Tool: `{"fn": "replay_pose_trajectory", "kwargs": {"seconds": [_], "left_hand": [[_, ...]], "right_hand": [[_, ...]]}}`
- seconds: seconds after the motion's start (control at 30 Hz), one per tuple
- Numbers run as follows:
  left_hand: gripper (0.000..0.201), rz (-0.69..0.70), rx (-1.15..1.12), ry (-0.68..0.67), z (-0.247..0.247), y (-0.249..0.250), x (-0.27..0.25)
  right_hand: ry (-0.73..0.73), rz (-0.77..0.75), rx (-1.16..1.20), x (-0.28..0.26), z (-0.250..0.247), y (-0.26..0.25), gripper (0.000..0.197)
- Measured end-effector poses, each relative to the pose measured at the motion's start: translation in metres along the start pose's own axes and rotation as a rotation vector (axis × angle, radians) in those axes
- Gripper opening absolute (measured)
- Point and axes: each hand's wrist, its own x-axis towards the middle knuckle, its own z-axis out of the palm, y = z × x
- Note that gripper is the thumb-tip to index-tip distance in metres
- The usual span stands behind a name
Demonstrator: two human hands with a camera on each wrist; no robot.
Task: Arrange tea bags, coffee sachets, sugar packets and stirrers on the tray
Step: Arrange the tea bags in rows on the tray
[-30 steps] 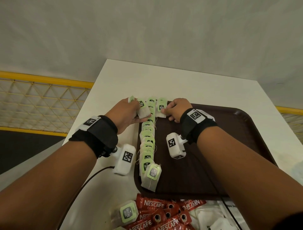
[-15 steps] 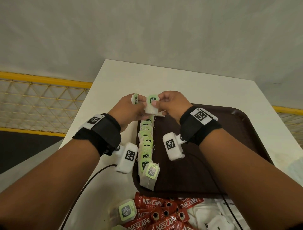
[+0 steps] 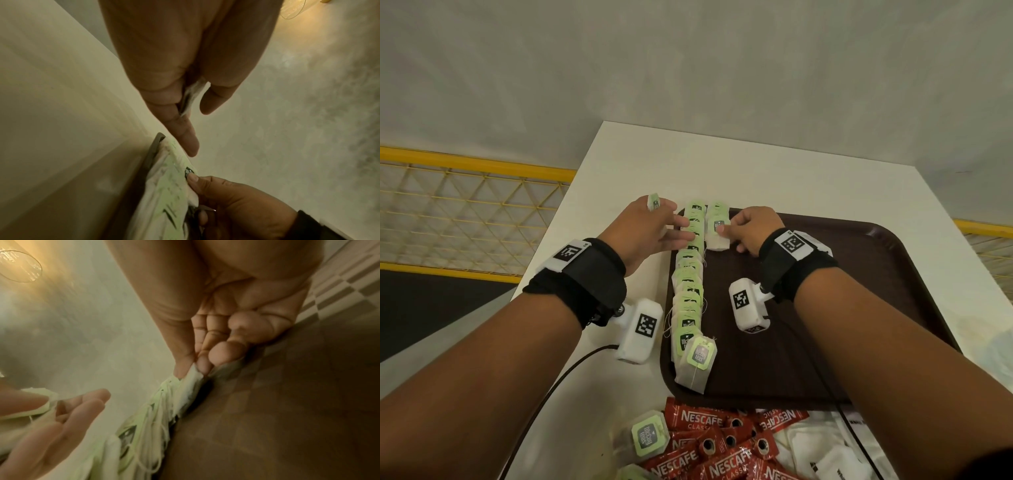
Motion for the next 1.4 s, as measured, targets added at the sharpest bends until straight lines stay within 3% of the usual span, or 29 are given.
{"fn": "replay_pose_trajectory", "kwargs": {"seconds": [0.27,0.4,0.47,0.53,0.67,0.77,0.87,1.07,1.17,1.4], "left_hand": [[0.028,-0.06,-0.084,-0.121,-0.003,0.0,-0.006],[0.035,-0.087,-0.001,-0.206,-0.001,0.0,-0.008],[0.038,-0.088,0.037,-0.248,0.002,0.0,-0.01],[0.038,-0.063,0.076,-0.302,0.004,0.001,-0.011],[0.032,-0.027,0.098,-0.391,0.011,0.0,-0.011],[0.032,-0.024,0.099,-0.294,0.01,-0.003,-0.009],[0.029,-0.009,0.195,-0.13,0.002,-0.004,-0.007],[0.012,0.087,0.744,0.07,-0.014,-0.014,-0.003],[0.021,0.009,0.825,0.06,-0.015,-0.019,-0.003],[0.034,-0.086,0.695,0.02,-0.011,-0.024,-0.007]], "right_hand": [[0.034,0.033,-0.159,0.009,0.003,-0.005,0.037],[0.187,-0.202,0.026,-0.008,0.0,-0.015,0.033],[0.1,-0.348,0.181,-0.023,-0.003,-0.031,0.028],[-0.049,-0.446,0.194,-0.038,-0.005,-0.044,0.019],[-0.163,-0.45,0.191,-0.046,-0.005,-0.047,0.015],[-0.118,-0.431,0.285,-0.039,-0.01,-0.038,0.007],[-0.103,-0.288,0.45,-0.028,-0.016,-0.022,0.013],[-0.099,-0.146,0.144,-0.021,-0.009,-0.001,0.013],[-0.032,-0.147,0.048,-0.016,-0.003,0.0,0.018],[0.029,-0.099,-0.172,-0.005,0.003,-0.006,0.028]]}}
